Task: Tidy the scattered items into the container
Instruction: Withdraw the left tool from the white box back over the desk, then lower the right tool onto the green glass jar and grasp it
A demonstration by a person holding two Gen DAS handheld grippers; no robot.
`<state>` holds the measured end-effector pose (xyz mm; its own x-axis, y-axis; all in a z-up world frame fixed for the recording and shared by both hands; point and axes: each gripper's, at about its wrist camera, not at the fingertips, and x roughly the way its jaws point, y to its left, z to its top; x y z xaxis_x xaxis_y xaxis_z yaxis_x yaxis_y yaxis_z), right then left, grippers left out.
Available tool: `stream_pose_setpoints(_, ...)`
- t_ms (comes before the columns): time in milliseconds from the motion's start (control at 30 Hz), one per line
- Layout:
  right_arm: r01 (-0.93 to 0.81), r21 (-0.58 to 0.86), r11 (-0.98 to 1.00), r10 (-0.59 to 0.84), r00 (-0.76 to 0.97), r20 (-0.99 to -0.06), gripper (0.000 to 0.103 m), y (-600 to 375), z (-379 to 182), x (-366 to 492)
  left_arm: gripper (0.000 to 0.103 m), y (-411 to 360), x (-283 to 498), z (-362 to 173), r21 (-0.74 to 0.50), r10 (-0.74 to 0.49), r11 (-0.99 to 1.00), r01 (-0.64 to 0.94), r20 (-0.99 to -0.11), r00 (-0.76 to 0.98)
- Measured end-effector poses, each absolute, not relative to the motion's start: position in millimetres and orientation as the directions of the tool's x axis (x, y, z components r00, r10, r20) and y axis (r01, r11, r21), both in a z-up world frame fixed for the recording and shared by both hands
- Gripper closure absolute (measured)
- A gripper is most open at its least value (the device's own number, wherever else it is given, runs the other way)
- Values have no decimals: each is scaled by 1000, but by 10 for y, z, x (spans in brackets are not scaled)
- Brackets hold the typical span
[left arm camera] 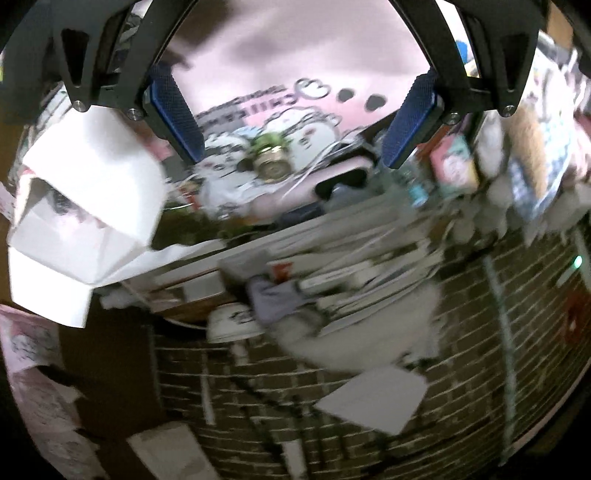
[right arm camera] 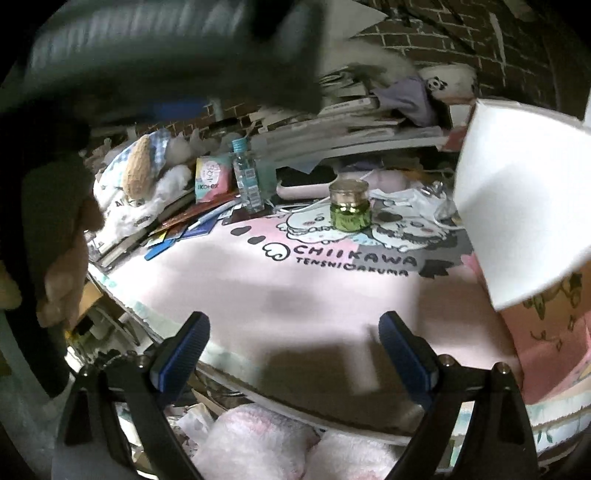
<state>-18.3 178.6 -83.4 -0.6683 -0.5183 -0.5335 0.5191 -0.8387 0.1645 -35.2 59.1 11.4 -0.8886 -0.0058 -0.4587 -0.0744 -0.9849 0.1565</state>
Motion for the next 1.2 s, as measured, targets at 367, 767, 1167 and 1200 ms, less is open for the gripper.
stream_pose_setpoints(367, 469, 8, -883, -391, -727, -564, 11, 1395, -754, -308, 6, -36, -303, -204, 82, -132, -991, 106, -490, -861)
stream_pose_setpoints(767, 402, -124, -907, -266, -777, -570, 0, 1031, -559, -692, 1, -489, -250, -440, -56, -158, -974, 219, -522, -838)
stream_pose_setpoints(1167, 348, -102, -932, -219, -765, -605, 0, 959, -520, -1322, 1, -768, -274, -542, -124, -150, -960, 252, -532, -833)
stream_pose_setpoints(1200, 345, -93, -934, -221, -762, -609, 0, 979, -515, -1370, 1, -777, -283, -550, -128, -145, -960, 249, -533, -834)
